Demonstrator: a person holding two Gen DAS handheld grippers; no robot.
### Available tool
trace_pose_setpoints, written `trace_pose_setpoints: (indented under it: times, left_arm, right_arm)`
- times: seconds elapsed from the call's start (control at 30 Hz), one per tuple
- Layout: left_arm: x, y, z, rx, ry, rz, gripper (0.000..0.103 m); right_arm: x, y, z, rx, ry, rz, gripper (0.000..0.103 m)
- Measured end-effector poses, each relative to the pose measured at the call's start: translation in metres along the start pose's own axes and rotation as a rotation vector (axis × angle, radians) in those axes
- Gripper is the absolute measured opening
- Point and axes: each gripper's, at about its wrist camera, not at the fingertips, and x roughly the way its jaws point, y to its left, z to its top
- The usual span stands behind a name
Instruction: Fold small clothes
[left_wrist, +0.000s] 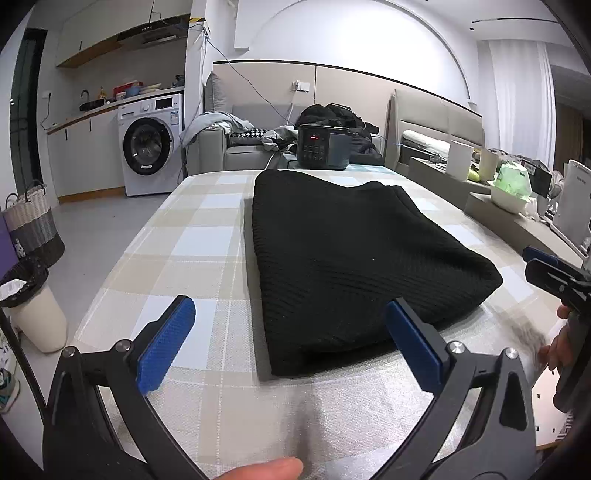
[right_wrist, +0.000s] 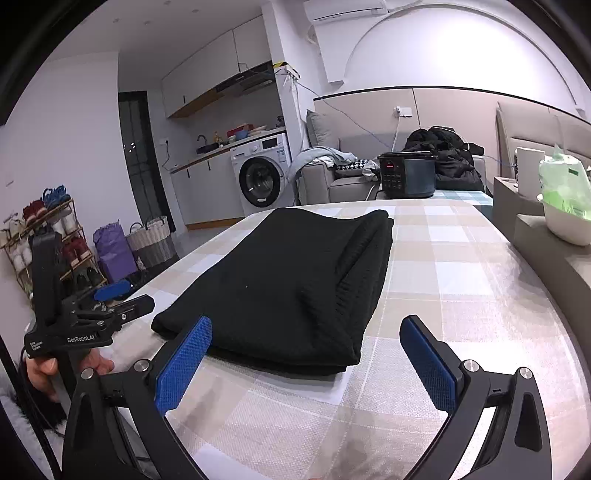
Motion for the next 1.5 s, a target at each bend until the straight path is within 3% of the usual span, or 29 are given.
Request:
trace_pose_setpoints:
  times: [1.5]
  left_arm:
    - [-0.0001,0.0012,-0.0067,0.018,-0.008,-0.035,0.103]
  right_arm:
    - [0.0011,-0.0055,-0.0030,-0.013,0.009,0.003,0.103]
